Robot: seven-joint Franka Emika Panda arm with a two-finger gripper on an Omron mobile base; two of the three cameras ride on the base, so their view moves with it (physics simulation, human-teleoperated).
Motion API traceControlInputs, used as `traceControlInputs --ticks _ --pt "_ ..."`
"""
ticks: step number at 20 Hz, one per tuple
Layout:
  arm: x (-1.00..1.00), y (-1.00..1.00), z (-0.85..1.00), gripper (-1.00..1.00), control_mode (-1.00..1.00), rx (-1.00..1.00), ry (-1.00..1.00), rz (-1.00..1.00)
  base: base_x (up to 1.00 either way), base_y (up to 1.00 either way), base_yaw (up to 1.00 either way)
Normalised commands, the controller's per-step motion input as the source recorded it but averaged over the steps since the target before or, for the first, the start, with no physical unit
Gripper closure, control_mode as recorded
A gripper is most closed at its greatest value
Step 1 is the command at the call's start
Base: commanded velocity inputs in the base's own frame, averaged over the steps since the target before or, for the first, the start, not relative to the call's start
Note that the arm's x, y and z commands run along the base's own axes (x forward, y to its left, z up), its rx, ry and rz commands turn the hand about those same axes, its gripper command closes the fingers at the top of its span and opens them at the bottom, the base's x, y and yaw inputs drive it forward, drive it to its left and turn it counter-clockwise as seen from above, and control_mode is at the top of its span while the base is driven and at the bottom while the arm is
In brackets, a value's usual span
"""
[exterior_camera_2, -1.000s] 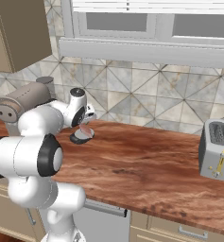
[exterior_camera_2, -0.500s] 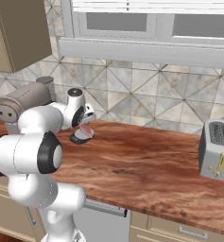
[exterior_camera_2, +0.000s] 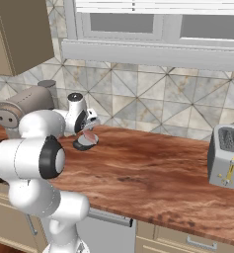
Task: Take the steak from the fridge and place it on the digital scale on the counter by the fridge. Wait a few seconds for a reading, then move it to the plate on the dining counter.
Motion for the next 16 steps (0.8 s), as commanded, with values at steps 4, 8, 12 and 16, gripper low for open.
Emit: traceControlInputs --ticks 4,8,12,16 --pt "0.15 0.00 -0.01 -1.00 -1.00 0.00 0.00 0.00 0.00 0.00 0.00" --pt "0.14 0.00 -0.06 -1.00 -1.00 0.00 0.00 0.00 0.00 0.00 0.00" --pt "0.11 0.00 -0.11 -1.00 -1.00 0.00 0.00 0.00 0.00 0.00 0.00" --pt "0.06 0.00 -0.16 -1.00 -1.00 -0.02 0.00 0.00 0.00 0.00 0.00"
